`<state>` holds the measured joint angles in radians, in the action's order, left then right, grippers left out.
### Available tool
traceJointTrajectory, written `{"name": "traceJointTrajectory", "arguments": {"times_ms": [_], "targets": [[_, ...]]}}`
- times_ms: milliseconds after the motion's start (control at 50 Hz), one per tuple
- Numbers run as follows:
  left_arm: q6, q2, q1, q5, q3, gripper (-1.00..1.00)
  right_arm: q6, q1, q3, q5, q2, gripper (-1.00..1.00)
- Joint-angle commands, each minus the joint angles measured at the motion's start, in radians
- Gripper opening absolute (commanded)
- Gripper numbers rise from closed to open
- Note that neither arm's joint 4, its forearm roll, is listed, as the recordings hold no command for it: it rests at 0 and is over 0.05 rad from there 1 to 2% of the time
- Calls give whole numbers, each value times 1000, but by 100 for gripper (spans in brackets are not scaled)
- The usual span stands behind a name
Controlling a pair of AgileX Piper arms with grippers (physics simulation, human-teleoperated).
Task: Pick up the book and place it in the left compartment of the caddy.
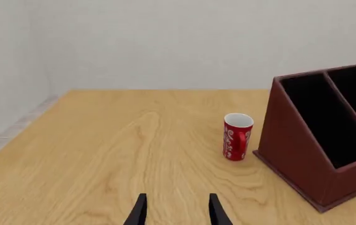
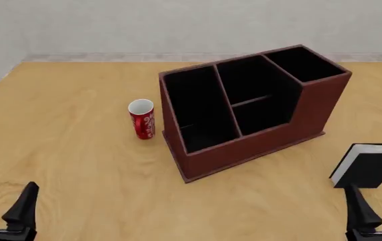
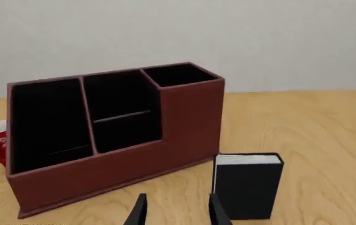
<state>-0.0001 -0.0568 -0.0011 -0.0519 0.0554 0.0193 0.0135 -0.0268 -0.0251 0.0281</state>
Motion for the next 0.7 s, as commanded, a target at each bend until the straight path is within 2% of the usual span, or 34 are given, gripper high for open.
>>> {"name": "traceJointTrajectory", "arguments": {"times_ms": [20, 200, 260, 300, 340, 380, 400, 500, 560, 700], "targets": [[-2, 43, -4, 66, -52, 100, -11, -14, 24, 27, -25, 100], [21, 53, -12, 66, -54, 100, -42, -17, 18, 30, -28, 100], [24, 55, -11, 65, -54, 100, -72, -19, 1, 21, -27, 100], [30, 56, -12, 68, -54, 100, -70, -8, -27, 0, -27, 100], [28, 56, -16, 65, -55, 100, -131, -17, -56, -19, -28, 100], [33, 56, -17, 66, -55, 100, -137, -14, -88, -45, -28, 100], [31, 56, -21, 66, -55, 100, -179, -18, -109, -57, -28, 100], [40, 56, -27, 65, -55, 100, -286, -122, -215, -218, -28, 100], [44, 56, -30, 68, -55, 100, -373, -136, -269, -297, -28, 100], [39, 56, -37, 74, -54, 100, -493, -136, -390, -524, -27, 100]]}}
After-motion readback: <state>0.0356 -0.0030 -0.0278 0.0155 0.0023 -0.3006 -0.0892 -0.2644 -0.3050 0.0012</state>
